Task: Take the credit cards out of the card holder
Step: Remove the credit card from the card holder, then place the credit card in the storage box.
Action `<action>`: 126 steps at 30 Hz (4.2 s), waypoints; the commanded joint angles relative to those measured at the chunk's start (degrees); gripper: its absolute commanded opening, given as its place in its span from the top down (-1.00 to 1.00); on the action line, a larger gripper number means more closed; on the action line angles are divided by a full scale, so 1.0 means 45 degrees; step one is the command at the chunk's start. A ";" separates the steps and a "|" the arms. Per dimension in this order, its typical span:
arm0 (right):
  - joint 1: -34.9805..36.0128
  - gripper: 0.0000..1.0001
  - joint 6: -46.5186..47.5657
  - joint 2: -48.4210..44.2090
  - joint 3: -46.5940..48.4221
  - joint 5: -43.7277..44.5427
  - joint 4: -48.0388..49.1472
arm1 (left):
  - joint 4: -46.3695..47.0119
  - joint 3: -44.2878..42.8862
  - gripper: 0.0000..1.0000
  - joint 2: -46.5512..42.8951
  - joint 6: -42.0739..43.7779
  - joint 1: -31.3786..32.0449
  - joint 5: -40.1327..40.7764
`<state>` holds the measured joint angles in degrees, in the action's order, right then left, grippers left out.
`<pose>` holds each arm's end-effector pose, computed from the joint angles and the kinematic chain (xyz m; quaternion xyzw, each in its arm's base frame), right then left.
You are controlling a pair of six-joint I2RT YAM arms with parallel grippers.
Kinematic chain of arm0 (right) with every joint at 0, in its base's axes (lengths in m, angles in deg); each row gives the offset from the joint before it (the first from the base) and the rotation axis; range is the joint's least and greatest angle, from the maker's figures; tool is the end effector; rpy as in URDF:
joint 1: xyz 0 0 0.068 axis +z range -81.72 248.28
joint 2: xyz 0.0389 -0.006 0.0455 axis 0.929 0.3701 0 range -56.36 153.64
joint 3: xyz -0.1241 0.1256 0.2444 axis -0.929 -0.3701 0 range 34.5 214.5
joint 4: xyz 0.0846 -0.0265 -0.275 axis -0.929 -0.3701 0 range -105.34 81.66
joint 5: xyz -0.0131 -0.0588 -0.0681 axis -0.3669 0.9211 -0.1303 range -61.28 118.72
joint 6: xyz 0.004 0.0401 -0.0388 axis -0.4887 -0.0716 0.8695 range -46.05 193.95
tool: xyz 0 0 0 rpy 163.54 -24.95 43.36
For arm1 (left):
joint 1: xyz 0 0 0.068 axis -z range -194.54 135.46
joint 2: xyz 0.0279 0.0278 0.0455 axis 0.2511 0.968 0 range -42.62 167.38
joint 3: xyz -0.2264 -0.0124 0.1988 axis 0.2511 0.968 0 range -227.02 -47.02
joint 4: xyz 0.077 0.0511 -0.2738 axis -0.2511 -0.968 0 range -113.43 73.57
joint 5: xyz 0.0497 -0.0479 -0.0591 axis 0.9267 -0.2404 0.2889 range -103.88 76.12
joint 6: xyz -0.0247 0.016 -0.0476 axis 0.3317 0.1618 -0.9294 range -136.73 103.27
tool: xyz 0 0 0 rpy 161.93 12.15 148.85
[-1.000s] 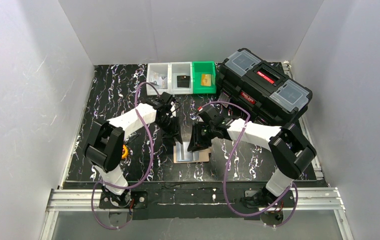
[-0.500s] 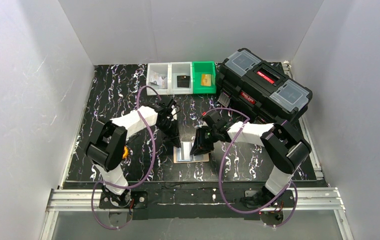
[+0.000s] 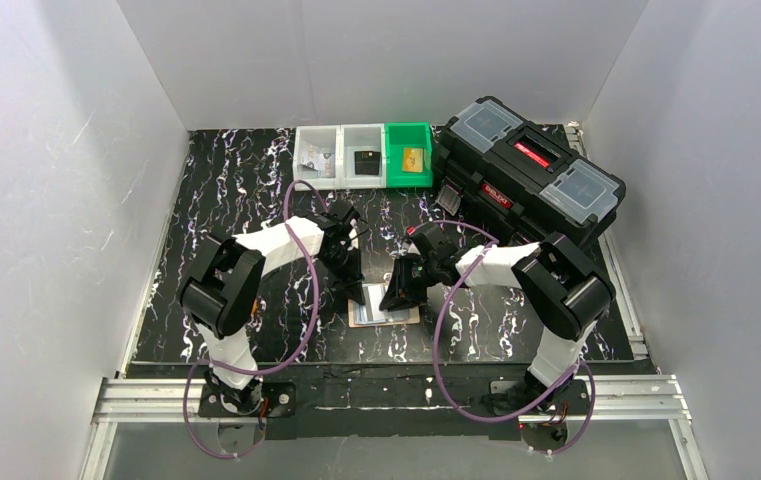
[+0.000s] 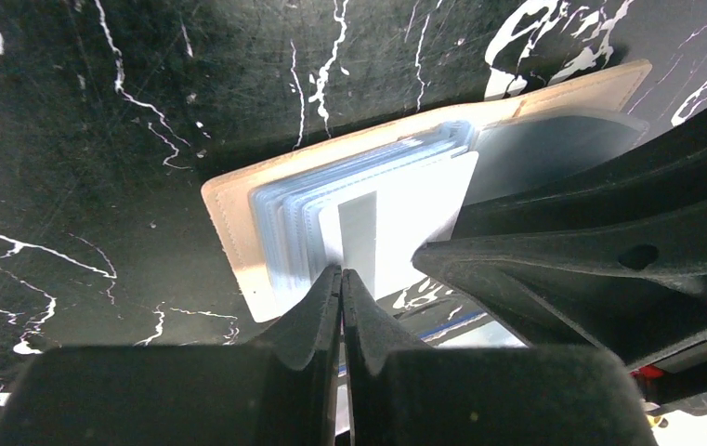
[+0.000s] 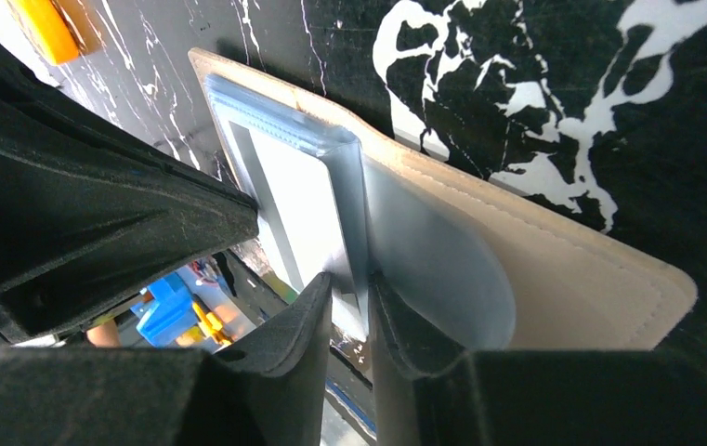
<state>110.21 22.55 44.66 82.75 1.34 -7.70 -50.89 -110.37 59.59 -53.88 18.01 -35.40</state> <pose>0.2531 0.2512 0.1342 -0.0007 0.9222 0.3829 0.0536 0.2999 -0.2082 0.1698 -0.0119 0.9723 -0.2330 0.0113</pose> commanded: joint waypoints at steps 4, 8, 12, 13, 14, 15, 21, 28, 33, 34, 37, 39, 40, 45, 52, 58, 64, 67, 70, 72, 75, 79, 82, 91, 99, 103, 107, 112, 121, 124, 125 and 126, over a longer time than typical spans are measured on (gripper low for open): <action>-0.0213 0.49 -0.0478 0.0191 -0.0493 -0.0707 0.1172 | -0.0135 0.0423 1.00 0.0211 -0.0470 0.0250 0.0939; -0.0422 0.50 -0.0655 0.0068 -0.0869 -0.0922 0.1596 | -0.0258 0.0517 1.00 0.0213 -0.0558 0.0256 0.1321; -0.0705 0.47 -0.1112 0.0008 -0.1531 -0.1601 0.2841 | -0.0389 0.0579 1.00 0.0258 -0.0542 0.0243 0.1617; -0.0732 0.47 -0.1215 0.0028 -0.1641 -0.1742 0.3108 | -0.0390 0.0609 1.00 0.0255 -0.0557 0.0246 0.1657; -0.0745 0.46 -0.1318 0.0047 -0.1738 -0.1870 0.3356 | -0.0407 0.0647 1.00 0.0257 -0.0569 0.0251 0.1691; -0.0761 0.46 -0.1458 0.0069 -0.1828 -0.1964 0.3597 | -0.0394 0.0671 1.00 0.0233 -0.0597 0.0251 0.1715; -0.0983 0.49 -0.2602 0.0290 -0.2664 -0.2579 0.5595 | -0.0389 0.0708 1.00 0.0236 -0.0675 0.0246 0.1775; -0.1038 0.57 -0.3291 0.0654 -0.2868 -0.2944 0.6798 | -0.0354 0.0707 1.00 0.0282 -0.0649 0.0246 0.1715; -0.1037 0.69 -0.3338 0.0661 -0.2841 -0.2942 0.6829 | -0.0312 0.0743 1.00 0.0277 -0.0614 0.0246 0.1723; -0.1037 0.73 -0.3341 0.0659 -0.2864 -0.2935 0.6842 | -0.0326 0.0749 1.00 0.0257 -0.0613 0.0246 0.1733; -0.1092 0.87 -0.3250 0.0558 -0.3023 -0.2701 0.6704 | -0.0414 0.0724 1.00 0.0265 -0.0570 0.0246 0.1881; -0.1166 0.93 -0.3161 0.0441 -0.3223 -0.2517 0.6586 | -0.0479 0.0716 1.00 0.0237 -0.0500 0.0226 0.1987; -0.1233 0.96 -0.3104 0.0385 -0.3317 -0.2452 0.6535 | -0.0518 0.0701 1.00 0.0216 -0.0498 0.0202 0.2047; -0.1434 0.97 -0.2989 0.0240 -0.3709 -0.2262 0.6430 | -0.0641 0.0726 1.00 0.0169 -0.0396 0.0129 0.2130; -0.1506 0.97 -0.2816 -0.0055 -0.3742 -0.1773 0.5743 | -0.0804 0.0689 1.00 -0.0046 -0.0289 0.0070 0.2274; -0.1586 0.97 -0.2358 -0.0695 -0.3724 -0.1183 0.4607 | -0.0917 0.0632 1.00 0.0021 -0.0343 0.0051 0.2396; -0.1794 0.97 -0.1558 -0.1727 -0.3598 -0.0667 0.3107 | -0.0912 0.0515 1.00 0.0057 -0.0310 0.0050 0.2304; -0.1818 0.97 -0.1258 -0.2060 -0.3528 -0.0487 0.2604 | -0.0900 0.0449 1.00 0.0058 -0.0333 0.0050 0.2189; -0.1819 0.97 -0.1085 -0.2352 -0.3523 -0.0440 0.2311 | -0.0859 0.0315 1.00 0.0003 -0.0268 0.0050 0.1967; -0.1823 0.97 -0.0948 -0.2575 -0.3477 -0.0394 0.2062 | -0.0858 0.0192 1.00 -0.0033 -0.0228 0.0051 0.1870; -0.1818 0.97 -0.0776 -0.3041 -0.3358 -0.0257 0.1628 | -0.0930 -0.0054 1.00 -0.0055 -0.0211 0.0052 0.1785; -0.1885 0.97 -0.0580 -0.3595 -0.3030 -0.0233 0.1030 | -0.0966 -0.0371 1.00 -0.0082 -0.0214 0.0051 0.1539; -0.1894 0.97 -0.0487 -0.3918 -0.2690 -0.0318 0.0689 | -0.1043 -0.0807 1.00 -0.0173 -0.0201 0.0048 0.1317; -0.1972 0.97 -0.0448 -0.4723 -0.1564 -0.0715 -0.0101 | -0.2223 -0.2651 0.10 -0.1324 0.0182 0.0008 0.0982; -0.2504 0.97 -0.0948 -0.5680 -0.0574 -0.1890 -0.0356 | -0.1186 -0.2530 -0.23 -0.2804 -0.0104 -0.0984 -0.1841; -0.2891 0.97 -0.1637 -0.5958 -0.0221 -0.3000 0.0503 | 0.0136 -0.2045 -0.30 -0.3485 -0.0805 -0.1405 -0.3564; -0.3094 0.97 -0.2171 -0.5957 0.0055 -0.3678 0.1029 | 0.1672 -0.1556 -0.31 -0.3979 -0.1847 -0.1757 -0.4813; -0.3190 0.97 -0.3211 -0.5931 0.0093 -0.4301 0.2368 | 0.1960 -0.1638 -0.29 -0.3942 -0.2086 -0.1862 -0.5239; -0.3178 0.97 -0.3849 -0.5915 0.0167 -0.4619 0.3200 | 0.2722 -0.1329 -0.01 -0.3879 -0.2700 -0.1860 -0.5669; -0.3185 0.97 -0.3980 -0.5815 0.0106 -0.4728 0.3412 | 0.3118 -0.1219 0.11 -0.3891 -0.3011 -0.1853 -0.5829; -0.3178 0.97 -0.4063 -0.5781 0.0085 -0.4758 0.3512 | 0.3242 -0.1184 0.14 -0.3904 -0.3164 -0.1862 -0.5898; -0.3170 0.97 -0.4083 -0.5759 0.0062 -0.4781 0.3561 | 0.3365 -0.1150 0.20 -0.3905 -0.3273 -0.1863 -0.5974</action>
<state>96.09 5.81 18.91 80.93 -18.00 4.08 -38.51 -116.68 43.51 -66.18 9.93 -58.94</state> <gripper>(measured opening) 0.031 0.439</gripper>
